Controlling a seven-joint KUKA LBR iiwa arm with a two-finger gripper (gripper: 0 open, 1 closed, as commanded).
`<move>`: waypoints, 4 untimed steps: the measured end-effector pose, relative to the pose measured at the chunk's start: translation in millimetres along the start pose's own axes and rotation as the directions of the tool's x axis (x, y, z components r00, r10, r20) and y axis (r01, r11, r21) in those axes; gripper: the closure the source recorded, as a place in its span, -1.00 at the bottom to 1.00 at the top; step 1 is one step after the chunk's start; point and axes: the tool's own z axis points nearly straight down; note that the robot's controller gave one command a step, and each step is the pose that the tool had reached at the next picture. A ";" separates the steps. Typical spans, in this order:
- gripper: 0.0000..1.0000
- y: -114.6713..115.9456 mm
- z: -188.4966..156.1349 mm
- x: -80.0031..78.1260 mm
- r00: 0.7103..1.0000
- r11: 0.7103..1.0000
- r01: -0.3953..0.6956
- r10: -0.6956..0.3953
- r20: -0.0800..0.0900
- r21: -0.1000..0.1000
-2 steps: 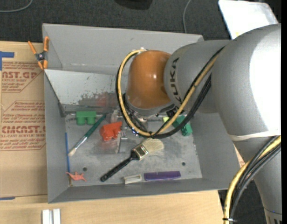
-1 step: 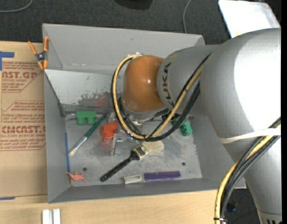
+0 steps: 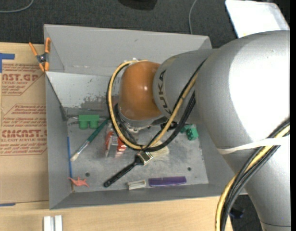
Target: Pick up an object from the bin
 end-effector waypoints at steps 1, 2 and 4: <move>1.00 0.0 -0.1 -0.1 1.000 1.000 0.000 0.000 0.000 0.000; 1.00 0.1 -15.1 0.4 1.000 1.000 0.000 0.000 -0.002 0.000; 1.00 0.6 -48.8 0.1 1.000 1.000 0.001 -0.001 -0.002 -0.001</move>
Offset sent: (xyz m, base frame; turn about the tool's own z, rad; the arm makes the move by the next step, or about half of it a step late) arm 0.0001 -0.0001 0.0253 0.0001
